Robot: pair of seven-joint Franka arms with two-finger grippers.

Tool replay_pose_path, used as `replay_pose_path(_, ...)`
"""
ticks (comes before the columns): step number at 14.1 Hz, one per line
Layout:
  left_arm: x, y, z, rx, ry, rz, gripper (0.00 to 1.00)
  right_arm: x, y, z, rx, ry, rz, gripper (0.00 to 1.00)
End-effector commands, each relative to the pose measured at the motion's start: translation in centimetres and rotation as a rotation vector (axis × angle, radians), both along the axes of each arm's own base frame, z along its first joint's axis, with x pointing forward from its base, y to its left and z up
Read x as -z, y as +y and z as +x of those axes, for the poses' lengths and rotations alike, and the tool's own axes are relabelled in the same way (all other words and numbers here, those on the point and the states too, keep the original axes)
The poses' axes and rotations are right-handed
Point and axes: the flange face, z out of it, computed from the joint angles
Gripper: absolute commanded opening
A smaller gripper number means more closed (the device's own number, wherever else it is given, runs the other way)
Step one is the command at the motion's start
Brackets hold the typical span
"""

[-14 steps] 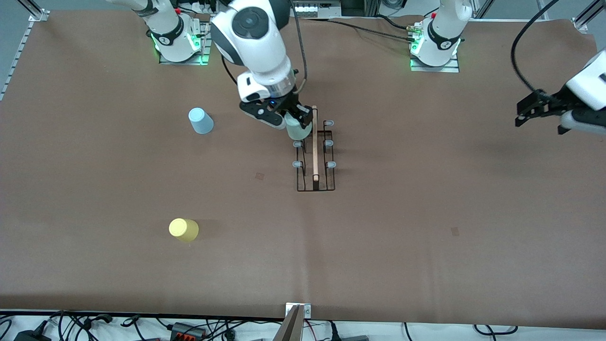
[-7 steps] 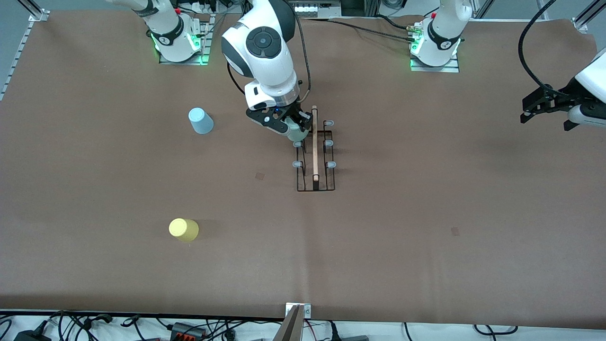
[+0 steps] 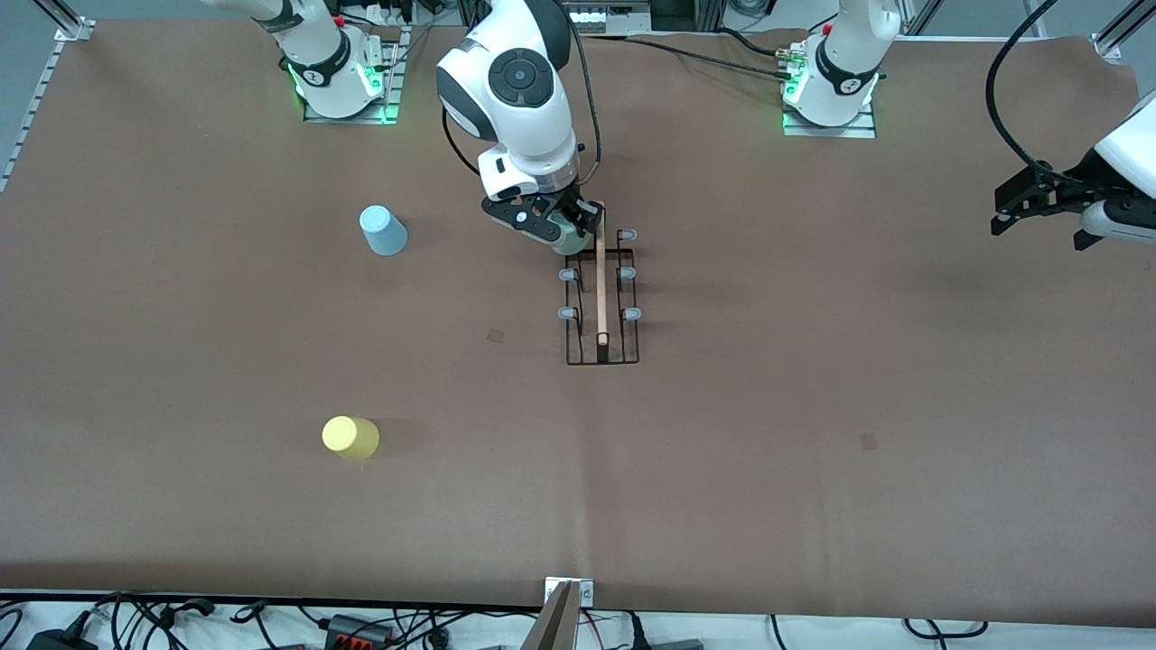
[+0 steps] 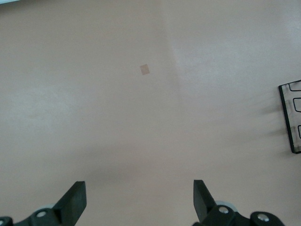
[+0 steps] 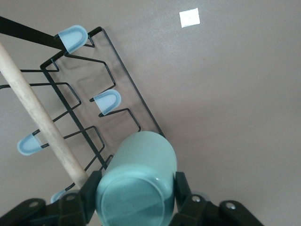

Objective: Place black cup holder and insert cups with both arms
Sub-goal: 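Carry the teal cup to the rack with the right gripper and insert it, then release the teal cup and move the right gripper to the yellow cup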

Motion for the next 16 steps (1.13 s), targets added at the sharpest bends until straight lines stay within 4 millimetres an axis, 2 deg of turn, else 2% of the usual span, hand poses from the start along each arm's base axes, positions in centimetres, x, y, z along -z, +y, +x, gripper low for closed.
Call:
replay_pose_path(1,-0.6,0.5,0.2,0.011,0.006,0.001,1.00,-0.6,-1.0,0.4,0.001,-0.016,-0.006,1.00)
replay_pose_path(2,-0.5,0.9,0.1,0.005,0.008,0.000,1.00,-1.0,-1.8,1.2,-0.014,-0.020,-0.005,1.00)
replay_pose_path(4,-0.5,0.5,0.2,0.011,0.007,0.001,1.00,-3.2,-4.6,3.9,-0.060,-0.057,0.011,1.00)
replay_pose_path(6,-0.5,0.2,0.3,0.016,0.007,0.001,1.00,-5.4,-9.3,7.6,-0.112,-0.101,0.017,1.00)
replay_pose_path(7,-0.4,0.2,0.3,0.016,0.008,0.002,1.00,-6.1,-13.3,10.4,-0.163,-0.122,0.003,1.00)
replay_pose_path(8,-0.3,1.2,0.3,0.004,0.011,0.000,1.00,-5.7,-16.9,12.3,-0.239,-0.116,-0.024,1.00)
replay_pose_path(11,-0.2,2.0,0.4,-0.013,0.020,0.001,1.00,-4.1,-27.4,17.2,-0.442,-0.096,-0.064,1.00)
replay_pose_path(13,-0.3,1.2,0.4,-0.002,0.020,0.003,1.00,-1.9,-31.7,19.7,-0.540,-0.114,-0.125,1.00)
replay_pose_path(16,-0.6,1.3,0.5,-0.002,0.016,0.007,1.00,3.0,-36.6,24.1,-0.522,-0.208,-0.167,1.00)
